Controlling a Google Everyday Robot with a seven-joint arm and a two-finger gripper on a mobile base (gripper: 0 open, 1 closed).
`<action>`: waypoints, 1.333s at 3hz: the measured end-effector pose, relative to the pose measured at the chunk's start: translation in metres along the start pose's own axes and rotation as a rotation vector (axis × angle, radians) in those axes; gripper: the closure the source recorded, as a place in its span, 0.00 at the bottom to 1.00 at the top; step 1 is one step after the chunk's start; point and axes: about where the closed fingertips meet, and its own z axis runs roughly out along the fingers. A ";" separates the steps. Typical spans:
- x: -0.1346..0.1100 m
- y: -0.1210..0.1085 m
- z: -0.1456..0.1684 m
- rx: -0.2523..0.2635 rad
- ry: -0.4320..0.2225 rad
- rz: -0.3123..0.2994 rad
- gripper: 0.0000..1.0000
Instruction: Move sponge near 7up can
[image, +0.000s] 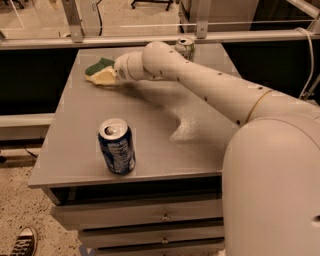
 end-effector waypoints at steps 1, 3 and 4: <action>0.001 0.006 -0.016 -0.004 0.002 -0.012 0.64; -0.012 0.026 -0.103 -0.005 0.041 -0.111 1.00; -0.006 0.029 -0.160 0.013 0.110 -0.131 1.00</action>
Offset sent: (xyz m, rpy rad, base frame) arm -0.0781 -0.0609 0.0598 -0.0966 -0.0947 0.0465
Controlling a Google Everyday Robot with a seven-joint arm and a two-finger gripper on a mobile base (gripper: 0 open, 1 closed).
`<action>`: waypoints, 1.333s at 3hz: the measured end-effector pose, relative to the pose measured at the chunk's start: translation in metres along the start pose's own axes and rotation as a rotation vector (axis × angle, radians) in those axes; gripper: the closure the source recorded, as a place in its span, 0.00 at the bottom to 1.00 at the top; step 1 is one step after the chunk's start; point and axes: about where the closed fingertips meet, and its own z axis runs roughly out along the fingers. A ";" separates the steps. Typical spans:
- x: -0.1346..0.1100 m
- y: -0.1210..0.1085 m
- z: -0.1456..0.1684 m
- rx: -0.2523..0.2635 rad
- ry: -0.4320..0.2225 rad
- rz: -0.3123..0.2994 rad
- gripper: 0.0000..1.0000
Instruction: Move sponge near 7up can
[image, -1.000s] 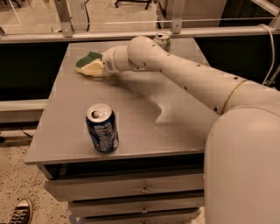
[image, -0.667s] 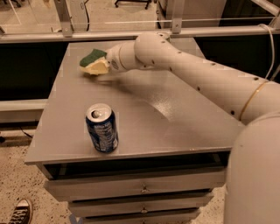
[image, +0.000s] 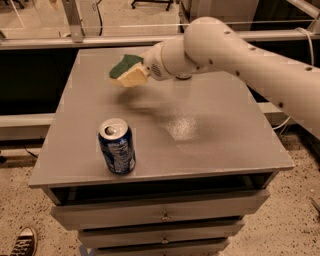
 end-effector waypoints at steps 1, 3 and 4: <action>0.037 -0.010 -0.065 0.056 0.087 0.044 1.00; 0.091 -0.039 -0.134 0.164 0.156 0.132 1.00; 0.105 -0.053 -0.135 0.185 0.161 0.152 1.00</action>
Offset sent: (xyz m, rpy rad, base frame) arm -0.0684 -0.1732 -0.0069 -0.0929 0.1123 -0.2439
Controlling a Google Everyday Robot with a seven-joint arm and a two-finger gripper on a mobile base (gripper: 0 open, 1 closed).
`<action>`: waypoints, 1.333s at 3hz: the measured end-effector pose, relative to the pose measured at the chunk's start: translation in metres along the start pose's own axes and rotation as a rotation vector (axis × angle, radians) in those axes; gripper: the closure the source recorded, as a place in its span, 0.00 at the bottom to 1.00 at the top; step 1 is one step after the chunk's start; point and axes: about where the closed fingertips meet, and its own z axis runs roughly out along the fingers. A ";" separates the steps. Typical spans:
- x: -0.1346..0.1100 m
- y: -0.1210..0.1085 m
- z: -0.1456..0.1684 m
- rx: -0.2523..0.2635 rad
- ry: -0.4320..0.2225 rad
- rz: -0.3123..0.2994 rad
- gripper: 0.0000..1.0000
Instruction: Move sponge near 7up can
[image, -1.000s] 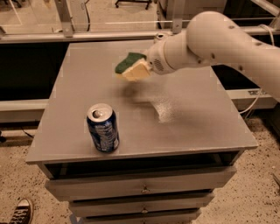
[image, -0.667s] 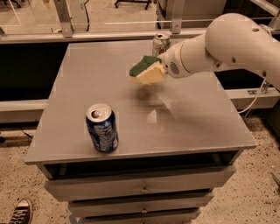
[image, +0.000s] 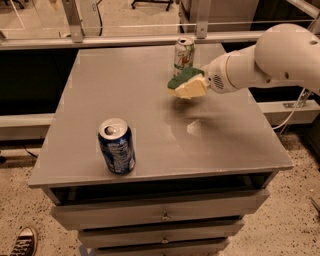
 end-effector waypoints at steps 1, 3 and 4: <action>0.005 -0.014 0.015 0.010 -0.002 0.011 1.00; 0.010 -0.046 0.035 0.066 -0.011 0.021 0.90; 0.011 -0.061 0.040 0.102 -0.021 0.022 0.59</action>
Offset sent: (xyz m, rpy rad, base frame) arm 0.0633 -0.0275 -0.0276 0.0000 -0.0351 -0.0787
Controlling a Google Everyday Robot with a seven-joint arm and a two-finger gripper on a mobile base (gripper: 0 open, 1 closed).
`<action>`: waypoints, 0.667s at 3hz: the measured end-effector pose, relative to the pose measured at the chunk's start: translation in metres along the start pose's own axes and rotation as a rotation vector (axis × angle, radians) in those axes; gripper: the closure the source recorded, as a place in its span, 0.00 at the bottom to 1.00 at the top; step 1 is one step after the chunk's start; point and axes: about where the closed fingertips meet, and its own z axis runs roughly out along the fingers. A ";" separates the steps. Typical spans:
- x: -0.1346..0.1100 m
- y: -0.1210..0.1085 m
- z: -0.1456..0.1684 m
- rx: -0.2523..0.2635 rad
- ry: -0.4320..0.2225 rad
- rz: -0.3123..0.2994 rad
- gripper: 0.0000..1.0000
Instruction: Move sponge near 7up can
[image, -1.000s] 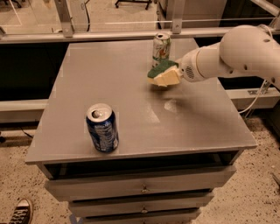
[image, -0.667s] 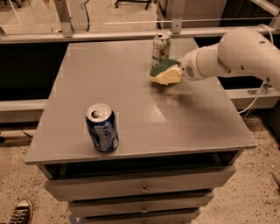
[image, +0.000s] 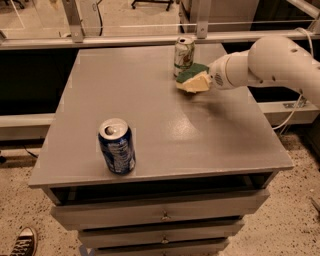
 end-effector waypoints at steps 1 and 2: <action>-0.001 -0.004 0.008 0.003 -0.011 0.002 0.28; -0.003 -0.004 0.017 -0.009 -0.023 0.004 0.05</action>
Offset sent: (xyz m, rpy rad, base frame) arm 0.0225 0.0072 -0.0073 0.0342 -0.0170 0.0167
